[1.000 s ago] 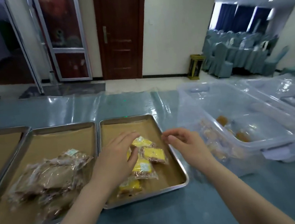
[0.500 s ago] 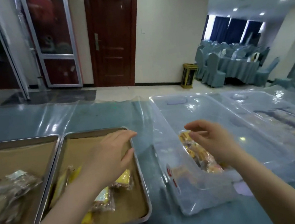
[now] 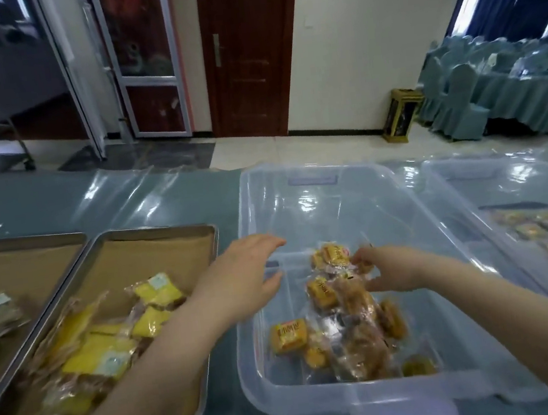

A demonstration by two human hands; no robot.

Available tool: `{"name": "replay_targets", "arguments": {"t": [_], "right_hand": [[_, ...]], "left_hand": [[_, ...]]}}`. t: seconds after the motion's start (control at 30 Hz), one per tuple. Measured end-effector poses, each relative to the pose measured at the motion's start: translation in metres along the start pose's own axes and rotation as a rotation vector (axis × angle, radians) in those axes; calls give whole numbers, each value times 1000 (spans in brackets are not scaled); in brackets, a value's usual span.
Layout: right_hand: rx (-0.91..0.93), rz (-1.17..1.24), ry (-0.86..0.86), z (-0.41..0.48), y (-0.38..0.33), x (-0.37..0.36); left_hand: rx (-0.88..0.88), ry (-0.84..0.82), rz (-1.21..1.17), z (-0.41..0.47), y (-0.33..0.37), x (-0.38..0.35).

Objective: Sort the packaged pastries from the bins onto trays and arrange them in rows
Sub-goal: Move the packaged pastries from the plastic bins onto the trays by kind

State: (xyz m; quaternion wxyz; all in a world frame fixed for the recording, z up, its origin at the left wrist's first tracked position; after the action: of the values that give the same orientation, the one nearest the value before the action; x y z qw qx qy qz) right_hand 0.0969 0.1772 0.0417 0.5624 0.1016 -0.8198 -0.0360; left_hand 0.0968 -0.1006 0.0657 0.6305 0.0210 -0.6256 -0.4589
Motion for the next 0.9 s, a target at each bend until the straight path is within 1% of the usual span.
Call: {"name": "replay_targets", "arguments": {"t": [0.1, 0.17, 0.23, 0.27, 0.33, 0.4, 0.47, 0.6, 0.7, 0.9], "right_hand": [[58, -48, -198, 17, -2, -25], [117, -164, -309, 22, -11, -48], [201, -333, -347, 19, -24, -72], [243, -372, -349, 17, -30, -83], [307, -375, -398, 14, -38, -98], [324, -392, -457, 13, -42, -108], [325, -435, -440, 12, -45, -114], [345, -490, -286, 13, -45, -118], [355, -489, -214, 17, -45, -113], [349, -432, -181, 29, -47, -102]], "left_hand": [[76, -123, 127, 14, -4, -19], [93, -118, 178, 16, -10, -25], [95, -98, 185, 16, -14, -28], [98, -94, 193, 16, -16, -29], [96, -92, 226, 16, -17, -32], [85, -88, 247, 17, -18, -34], [75, -81, 247, 17, -19, -35], [61, -58, 238, 17, -18, -34], [63, -56, 225, 16, -17, -32], [84, -83, 245, 16, -13, -31]]}}
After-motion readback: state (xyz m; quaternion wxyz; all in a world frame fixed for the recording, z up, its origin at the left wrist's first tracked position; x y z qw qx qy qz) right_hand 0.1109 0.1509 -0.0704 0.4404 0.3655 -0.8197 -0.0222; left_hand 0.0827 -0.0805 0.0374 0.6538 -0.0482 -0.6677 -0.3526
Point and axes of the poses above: each hand's wrist, its own z-axis towards the middle knuckle, its own x-axis out of the back of the hand, y = z × x, the point moved 1 cm from there along z, towards the middle knuckle, and after that the axes turned 15 degrees about -z, right-handed, at the moved point
